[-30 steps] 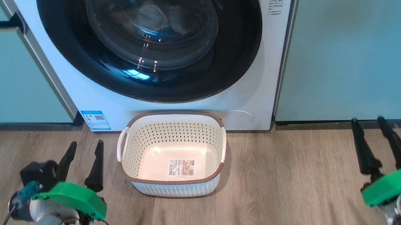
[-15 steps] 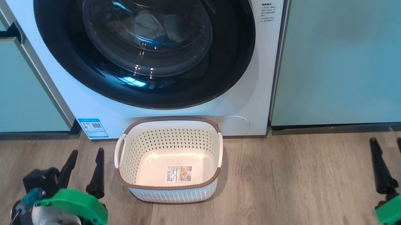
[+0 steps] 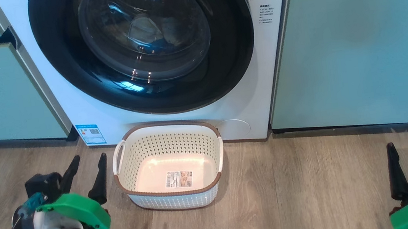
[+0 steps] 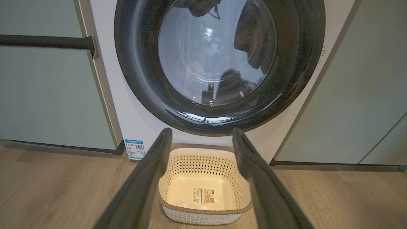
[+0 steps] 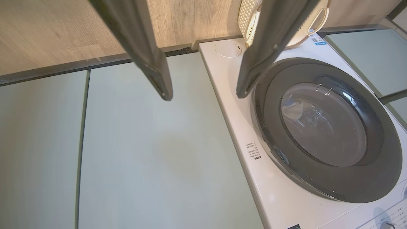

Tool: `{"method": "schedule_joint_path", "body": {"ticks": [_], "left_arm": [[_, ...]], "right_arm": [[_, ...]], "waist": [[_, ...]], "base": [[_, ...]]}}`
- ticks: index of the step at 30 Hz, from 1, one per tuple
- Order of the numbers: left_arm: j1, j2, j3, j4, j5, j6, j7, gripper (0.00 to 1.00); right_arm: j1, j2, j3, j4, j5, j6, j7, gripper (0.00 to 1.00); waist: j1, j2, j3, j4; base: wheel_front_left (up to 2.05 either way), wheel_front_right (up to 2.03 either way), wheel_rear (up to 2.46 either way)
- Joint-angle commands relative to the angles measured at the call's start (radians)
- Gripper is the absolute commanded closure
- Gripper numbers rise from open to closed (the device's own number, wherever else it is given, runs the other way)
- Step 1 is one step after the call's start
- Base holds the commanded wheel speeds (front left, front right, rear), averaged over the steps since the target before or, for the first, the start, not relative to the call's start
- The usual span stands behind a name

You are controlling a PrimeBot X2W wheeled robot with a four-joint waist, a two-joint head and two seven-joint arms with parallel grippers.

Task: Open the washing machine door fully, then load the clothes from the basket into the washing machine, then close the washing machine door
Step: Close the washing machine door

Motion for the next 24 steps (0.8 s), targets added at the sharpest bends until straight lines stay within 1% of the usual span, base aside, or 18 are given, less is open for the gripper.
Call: {"method": "schedule_joint_path", "body": {"ticks": [1, 17, 24], "left_arm": [[-0.044, 0.027, 0.039, -0.025, -0.002, -0.001, -0.006, 0.0], [-0.044, 0.015, 0.05, -0.027, -0.003, -0.001, -0.006, 0.0], [-0.045, 0.016, 0.054, -0.027, -0.007, -0.001, -0.006, 0.0]], "right_arm": [[-0.022, -0.003, 0.015, -0.036, -0.013, 0.003, -0.007, 0.0], [-0.015, -0.003, 0.019, -0.025, -0.007, 0.003, -0.007, 0.0], [-0.019, -0.003, 0.041, -0.026, -0.006, 0.003, -0.007, 0.0]], "waist": [[0.0, 0.0, -0.001, -0.002], [0.0, 0.0, -0.002, -0.01], [0.0, 0.0, -0.001, -0.004]], "base": [[0.0, 0.0, 0.0], [0.0, 0.0, 0.0], [0.0, 0.0, 0.0]]}}
